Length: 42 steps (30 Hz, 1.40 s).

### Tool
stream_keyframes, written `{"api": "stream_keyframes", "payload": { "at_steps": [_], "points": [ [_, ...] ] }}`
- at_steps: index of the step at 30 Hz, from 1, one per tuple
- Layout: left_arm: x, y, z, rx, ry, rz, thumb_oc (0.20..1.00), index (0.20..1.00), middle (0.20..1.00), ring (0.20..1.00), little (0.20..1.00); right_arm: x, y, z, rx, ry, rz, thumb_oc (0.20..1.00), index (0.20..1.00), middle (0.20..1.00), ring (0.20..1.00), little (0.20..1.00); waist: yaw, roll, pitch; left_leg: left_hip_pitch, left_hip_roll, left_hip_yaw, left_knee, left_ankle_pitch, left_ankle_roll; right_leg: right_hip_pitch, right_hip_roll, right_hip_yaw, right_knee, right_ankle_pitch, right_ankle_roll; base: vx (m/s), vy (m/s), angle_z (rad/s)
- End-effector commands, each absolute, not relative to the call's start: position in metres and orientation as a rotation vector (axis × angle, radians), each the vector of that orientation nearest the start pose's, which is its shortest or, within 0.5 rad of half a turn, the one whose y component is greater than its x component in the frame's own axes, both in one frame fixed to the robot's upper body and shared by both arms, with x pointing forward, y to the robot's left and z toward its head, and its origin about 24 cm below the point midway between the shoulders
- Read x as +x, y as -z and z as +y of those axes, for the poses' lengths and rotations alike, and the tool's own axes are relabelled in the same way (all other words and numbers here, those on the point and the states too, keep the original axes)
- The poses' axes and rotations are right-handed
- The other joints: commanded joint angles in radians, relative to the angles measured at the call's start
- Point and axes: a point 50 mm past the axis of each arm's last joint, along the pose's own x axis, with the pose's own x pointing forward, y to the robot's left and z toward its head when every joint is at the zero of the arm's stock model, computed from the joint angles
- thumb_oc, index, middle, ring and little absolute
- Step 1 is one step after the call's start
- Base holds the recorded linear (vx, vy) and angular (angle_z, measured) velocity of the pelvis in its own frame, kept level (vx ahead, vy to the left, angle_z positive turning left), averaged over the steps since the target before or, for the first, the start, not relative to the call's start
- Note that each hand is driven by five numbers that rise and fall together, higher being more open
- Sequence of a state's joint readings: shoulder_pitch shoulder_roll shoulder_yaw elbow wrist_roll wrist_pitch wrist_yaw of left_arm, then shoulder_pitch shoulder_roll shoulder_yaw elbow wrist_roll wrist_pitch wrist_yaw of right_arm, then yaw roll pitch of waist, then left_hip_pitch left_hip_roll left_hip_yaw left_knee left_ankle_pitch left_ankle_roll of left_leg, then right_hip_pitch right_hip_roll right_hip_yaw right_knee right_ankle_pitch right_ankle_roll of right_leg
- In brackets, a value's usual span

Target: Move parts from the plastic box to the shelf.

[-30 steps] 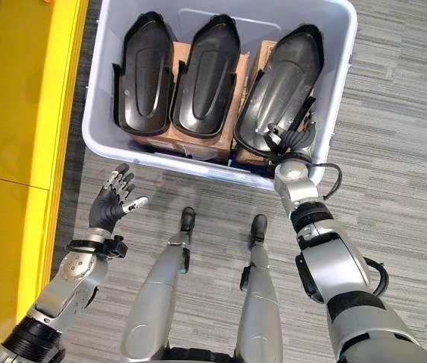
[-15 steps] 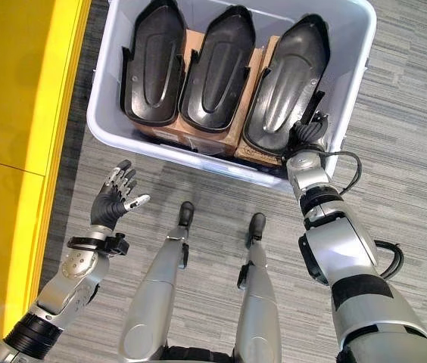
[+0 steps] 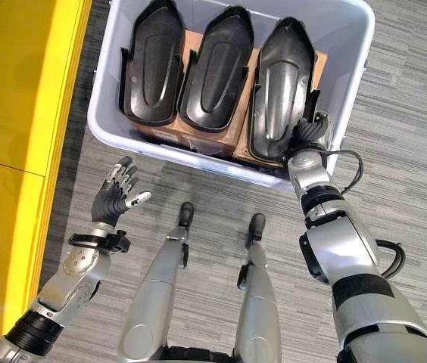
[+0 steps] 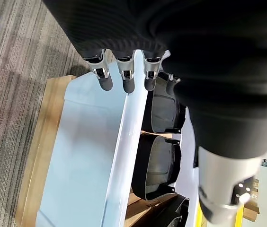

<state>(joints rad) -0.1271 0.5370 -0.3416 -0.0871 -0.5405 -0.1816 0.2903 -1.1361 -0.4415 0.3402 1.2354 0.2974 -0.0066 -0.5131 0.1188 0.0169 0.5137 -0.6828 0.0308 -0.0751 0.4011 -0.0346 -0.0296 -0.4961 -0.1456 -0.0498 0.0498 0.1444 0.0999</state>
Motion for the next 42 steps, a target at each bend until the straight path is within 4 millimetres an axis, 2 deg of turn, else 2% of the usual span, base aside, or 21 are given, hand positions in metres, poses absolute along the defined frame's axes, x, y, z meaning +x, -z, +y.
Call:
{"api": "stream_keyframes", "payload": {
  "at_steps": [1,7,9,15,24,35,39,42],
  "points": [
    [0.258,-0.105,0.176,-0.080,0.062,-0.262,1.000,1.000,1.000,1.000,1.000,0.403,-0.154,-0.245,-0.296,0.578,0.030,0.200,0.200,0.200,0.200,0.200,0.005,0.018,0.006,0.042,-0.009,0.027,-0.089,0.030,-0.008,0.057,-0.021,-0.013,0.158,-0.182,0.031,0.00,0.000,0.00],
    [0.256,-0.102,0.182,-0.079,0.045,-0.240,1.000,1.000,1.000,1.000,1.000,0.396,-0.158,-0.240,-0.163,0.564,-0.083,0.200,0.200,0.200,0.200,0.200,-0.011,0.007,0.006,0.064,-0.001,0.030,-0.093,0.030,-0.009,0.073,-0.019,-0.009,0.159,-0.184,0.029,0.00,0.000,0.00],
    [0.254,-0.095,0.185,-0.085,0.034,-0.208,1.000,1.000,1.000,1.000,1.000,0.386,-0.147,-0.230,-0.036,0.534,-0.131,0.200,0.200,0.200,0.200,0.200,-0.025,-0.001,-0.005,0.081,0.005,0.031,-0.100,0.031,-0.010,0.082,-0.017,-0.009,0.158,-0.185,0.028,-0.01,-0.012,-0.04],
    [0.250,-0.089,0.191,-0.083,0.018,-0.171,1.000,1.000,1.000,1.000,1.000,0.371,-0.133,-0.215,0.073,0.466,-0.168,0.200,0.200,0.200,0.200,0.200,-0.039,-0.008,-0.026,0.110,0.013,0.032,-0.107,0.035,-0.012,0.102,-0.017,-0.009,0.155,-0.187,0.026,0.00,-0.010,-0.03],
    [0.242,-0.080,0.197,-0.065,0.008,-0.117,1.000,1.000,1.000,1.000,1.000,0.344,-0.137,-0.199,0.177,0.363,-0.284,0.200,0.200,0.200,0.200,0.200,-0.059,-0.017,-0.069,0.176,0.022,0.029,-0.142,0.047,-0.019,0.157,-0.019,-0.013,0.130,-0.187,0.027,0.00,-0.006,-0.01],
    [0.230,-0.065,0.205,-0.057,-0.016,-0.047,1.000,1.000,1.000,1.000,1.000,0.304,-0.138,-0.202,0.209,0.286,-0.385,0.200,0.200,0.200,0.200,0.200,-0.092,-0.035,-0.144,0.296,0.043,0.032,-0.211,0.066,-0.028,0.249,-0.027,-0.016,0.074,-0.173,0.036,0.04,-0.013,-0.01],
    [0.224,-0.056,0.209,-0.054,-0.035,-0.009,1.000,1.000,1.000,1.000,1.000,0.285,-0.127,-0.211,0.198,0.277,-0.369,0.200,0.200,0.200,0.200,0.200,-0.108,-0.042,-0.179,0.343,0.053,0.034,-0.229,0.071,-0.034,0.289,-0.025,-0.019,0.062,-0.174,0.038,0.05,-0.027,-0.01],
    [0.221,-0.052,0.211,-0.049,-0.041,0.009,1.000,1.000,1.000,1.000,1.000,0.278,-0.122,-0.214,0.197,0.274,-0.350,0.200,0.200,0.200,0.200,0.200,-0.113,-0.043,-0.192,0.367,0.057,0.036,-0.238,0.071,-0.036,0.307,-0.022,-0.017,0.059,-0.178,0.038,0.03,-0.017,-0.05]
  ]
}}
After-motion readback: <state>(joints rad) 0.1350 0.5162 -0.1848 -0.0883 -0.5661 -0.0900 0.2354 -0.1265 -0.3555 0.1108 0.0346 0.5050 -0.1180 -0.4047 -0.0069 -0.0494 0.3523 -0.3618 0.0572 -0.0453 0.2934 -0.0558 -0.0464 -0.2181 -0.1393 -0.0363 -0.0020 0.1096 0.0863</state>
